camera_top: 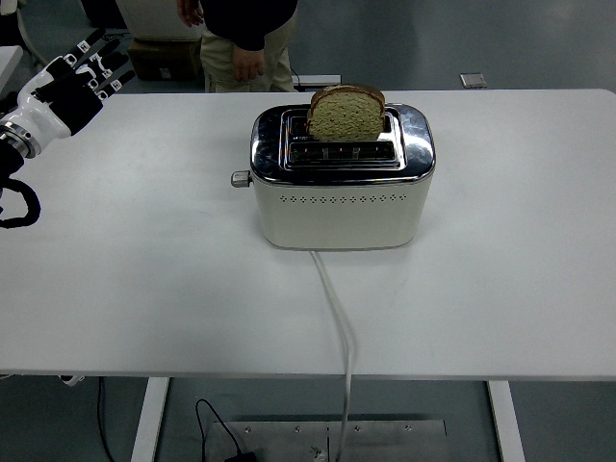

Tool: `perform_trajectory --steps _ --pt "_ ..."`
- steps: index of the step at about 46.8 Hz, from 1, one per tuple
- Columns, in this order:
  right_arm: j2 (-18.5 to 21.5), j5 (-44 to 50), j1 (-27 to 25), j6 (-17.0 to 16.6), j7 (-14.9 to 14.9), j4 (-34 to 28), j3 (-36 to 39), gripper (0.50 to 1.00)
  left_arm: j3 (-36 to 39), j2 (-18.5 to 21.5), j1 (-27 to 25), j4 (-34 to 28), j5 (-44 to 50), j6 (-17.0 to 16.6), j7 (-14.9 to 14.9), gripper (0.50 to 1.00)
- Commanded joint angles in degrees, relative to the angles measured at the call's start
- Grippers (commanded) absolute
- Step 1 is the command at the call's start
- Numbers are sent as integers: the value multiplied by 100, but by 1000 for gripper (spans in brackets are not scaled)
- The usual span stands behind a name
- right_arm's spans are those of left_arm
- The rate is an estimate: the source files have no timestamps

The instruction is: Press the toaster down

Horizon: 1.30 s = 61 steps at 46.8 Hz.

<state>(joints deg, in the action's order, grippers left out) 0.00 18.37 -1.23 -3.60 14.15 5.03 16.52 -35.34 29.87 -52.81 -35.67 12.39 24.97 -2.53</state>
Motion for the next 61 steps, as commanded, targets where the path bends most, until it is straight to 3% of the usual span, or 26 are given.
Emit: perform_trajectory --steps 1,61 --pt "0 9 0 0 0 -2 0 998 0 -16 8 -1 0 -1 -2 1000" --pt "0 9 -9 -9 0 15 0 998 -8 -43 -124 -27 -8 -19 7 1000"
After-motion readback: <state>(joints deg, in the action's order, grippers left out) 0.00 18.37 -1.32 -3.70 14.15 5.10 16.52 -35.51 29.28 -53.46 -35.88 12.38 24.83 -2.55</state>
